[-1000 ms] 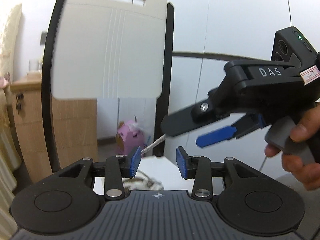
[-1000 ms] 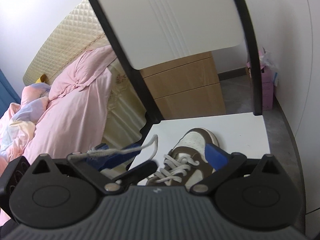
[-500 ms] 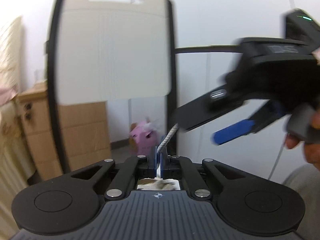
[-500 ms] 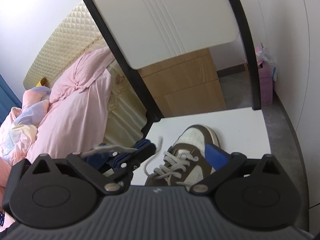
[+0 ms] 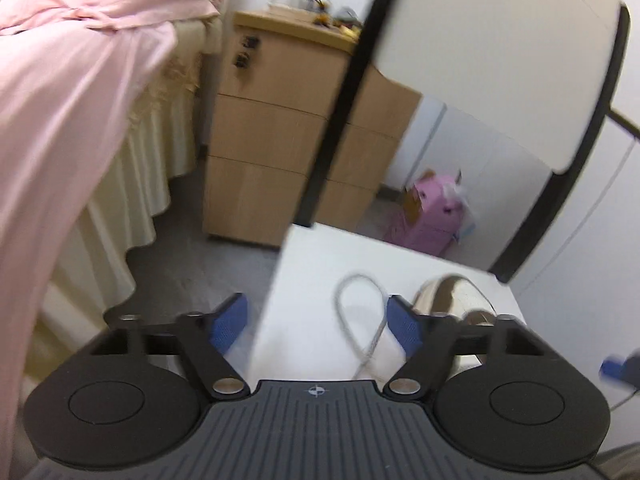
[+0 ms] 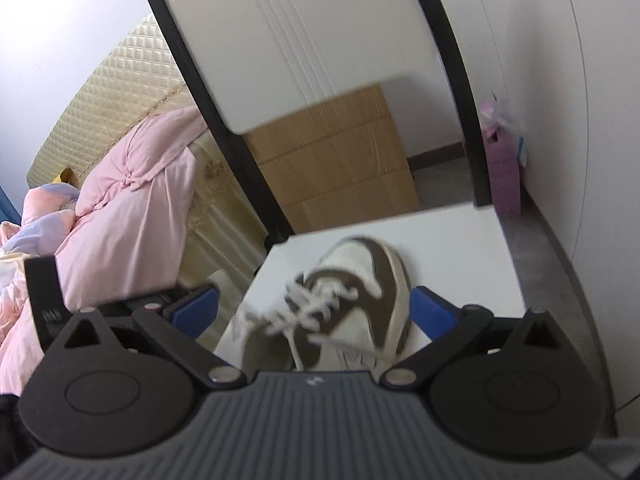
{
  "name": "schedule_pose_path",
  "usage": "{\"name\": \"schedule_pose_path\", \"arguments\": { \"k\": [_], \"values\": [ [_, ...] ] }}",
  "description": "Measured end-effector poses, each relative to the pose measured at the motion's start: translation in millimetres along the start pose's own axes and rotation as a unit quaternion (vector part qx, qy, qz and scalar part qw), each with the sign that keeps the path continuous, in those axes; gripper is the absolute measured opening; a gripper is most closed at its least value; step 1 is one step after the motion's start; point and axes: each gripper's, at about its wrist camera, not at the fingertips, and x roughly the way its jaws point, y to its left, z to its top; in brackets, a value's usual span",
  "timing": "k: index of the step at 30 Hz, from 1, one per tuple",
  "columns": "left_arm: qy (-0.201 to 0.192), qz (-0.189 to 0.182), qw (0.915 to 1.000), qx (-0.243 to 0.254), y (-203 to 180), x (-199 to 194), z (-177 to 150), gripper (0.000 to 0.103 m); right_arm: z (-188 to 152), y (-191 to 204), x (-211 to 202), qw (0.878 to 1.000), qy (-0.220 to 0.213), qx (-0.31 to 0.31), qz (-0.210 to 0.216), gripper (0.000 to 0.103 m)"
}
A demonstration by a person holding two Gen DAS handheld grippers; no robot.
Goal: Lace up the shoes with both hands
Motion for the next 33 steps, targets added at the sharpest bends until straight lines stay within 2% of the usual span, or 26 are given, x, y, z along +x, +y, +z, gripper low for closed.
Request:
{"name": "schedule_pose_path", "arguments": {
  "k": [4,7,10,13,14,15,16,17,18,20,21,24,33],
  "values": [
    [-0.014,0.012,0.9998,0.008,12,-10,4,0.082,-12,-1,4,1.000,0.003,-0.007,-0.007,0.102],
    [-0.030,0.005,0.9991,0.029,14,-26,2,0.082,-17,0,7,1.000,0.004,-0.014,-0.011,0.102],
    [-0.043,-0.045,0.9964,0.058,1,-40,-7,0.081,-23,1,10,1.000,0.005,-0.021,-0.015,0.095],
    [-0.042,-0.095,0.9879,0.116,-35,-45,-23,0.079,-28,3,13,0.999,0.006,-0.028,-0.020,0.070],
    [-0.035,-0.100,0.9840,0.143,-50,-43,-29,0.074,-29,3,14,0.999,0.006,-0.030,-0.021,0.061],
    [-0.028,-0.104,0.9795,0.170,-65,-40,-36,0.063,-31,3,15,0.999,0.006,-0.033,-0.023,0.057],
    [-0.014,-0.106,0.9763,0.188,-75,-36,-40,0.058,-34,5,16,0.999,0.005,-0.033,-0.026,0.048],
    [-0.004,-0.111,0.9741,0.197,-83,-31,-45,0.053,-35,6,17,0.999,0.003,-0.032,-0.029,0.038],
    [0.003,-0.111,0.9732,0.201,-90,-28,-46,0.040,-35,5,18,0.999,0.003,-0.029,-0.026,0.038],
    [0.015,-0.108,0.9735,0.201,-98,-21,-48,0.031,-34,5,21,0.999,0.007,-0.032,-0.016,0.024],
    [0.020,-0.107,0.9751,0.193,-99,-16,-47,0.027,-34,6,22,0.999,0.007,-0.041,-0.015,0.022],
    [0.029,-0.096,0.9803,0.170,-102,-8,-45,0.023,-30,8,31,0.998,0.005,-0.061,-0.022,0.021],
    [0.031,-0.076,0.9852,0.151,-113,14,-33,0.023,-16,-8,51,0.998,-0.008,-0.051,-0.029,0.021]
  ]
}}
